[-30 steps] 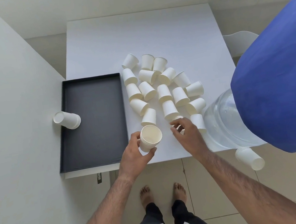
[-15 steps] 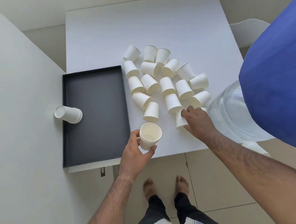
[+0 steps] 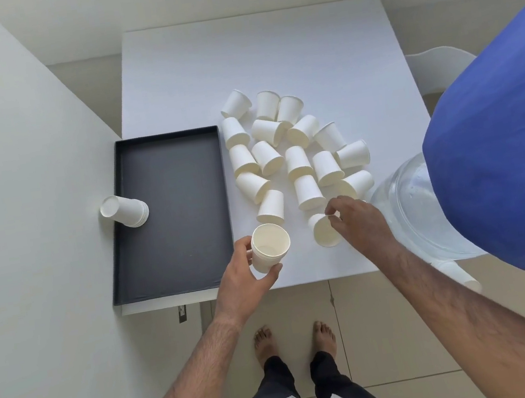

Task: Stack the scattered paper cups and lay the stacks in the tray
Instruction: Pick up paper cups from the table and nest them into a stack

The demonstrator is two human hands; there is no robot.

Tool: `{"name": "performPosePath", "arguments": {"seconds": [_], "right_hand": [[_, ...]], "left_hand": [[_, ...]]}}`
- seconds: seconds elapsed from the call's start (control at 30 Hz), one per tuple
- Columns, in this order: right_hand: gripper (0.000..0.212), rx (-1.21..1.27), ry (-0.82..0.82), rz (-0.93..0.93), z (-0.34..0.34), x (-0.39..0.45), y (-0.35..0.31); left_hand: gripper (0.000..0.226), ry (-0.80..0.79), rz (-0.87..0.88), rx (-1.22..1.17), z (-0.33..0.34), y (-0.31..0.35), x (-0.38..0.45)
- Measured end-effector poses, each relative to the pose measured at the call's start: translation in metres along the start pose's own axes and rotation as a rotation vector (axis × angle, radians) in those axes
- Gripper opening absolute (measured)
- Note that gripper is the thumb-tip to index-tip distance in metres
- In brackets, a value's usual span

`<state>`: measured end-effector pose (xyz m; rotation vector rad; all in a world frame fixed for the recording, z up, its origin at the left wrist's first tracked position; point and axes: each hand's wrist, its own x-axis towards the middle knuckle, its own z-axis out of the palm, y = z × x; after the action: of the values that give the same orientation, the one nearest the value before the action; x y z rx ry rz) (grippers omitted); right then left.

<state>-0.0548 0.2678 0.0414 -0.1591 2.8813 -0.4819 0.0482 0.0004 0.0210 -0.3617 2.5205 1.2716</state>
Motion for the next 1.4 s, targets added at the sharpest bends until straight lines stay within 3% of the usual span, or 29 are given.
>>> {"name": "performPosePath", "arguments": {"seconds": [0.13,0.3,0.5,0.83,1.1,1.2,1.4], "right_hand": [[0.003,0.500,0.068,0.179,-0.021,-0.004,-0.012],[0.004,0.832,0.101,0.085,-0.039,-0.014,-0.030],[0.008,0.841,0.057,0.050,-0.030,-0.020,-0.040],[0.005,0.500,0.041,-0.084,-0.007,-0.033,-0.061],[0.010,0.550,0.015,-0.048,0.006,-0.035,-0.055],[0.014,0.741,0.020,0.044,0.009,-0.038,-0.043],[0.012,0.897,0.107,0.466,0.025,-0.044,0.001]], "left_hand": [[0.069,0.004,0.017,0.019,0.001,0.002,-0.001],[0.069,0.010,0.035,0.044,0.002,0.003,-0.003],[0.074,-0.008,0.089,0.101,0.004,0.008,-0.006],[0.072,-0.044,0.159,0.145,0.014,0.016,-0.009],[0.075,-0.066,0.164,0.126,0.021,0.020,-0.012],[0.075,-0.063,0.131,0.101,0.022,0.021,-0.012],[0.072,-0.055,0.068,0.080,0.022,0.019,-0.014]]}}
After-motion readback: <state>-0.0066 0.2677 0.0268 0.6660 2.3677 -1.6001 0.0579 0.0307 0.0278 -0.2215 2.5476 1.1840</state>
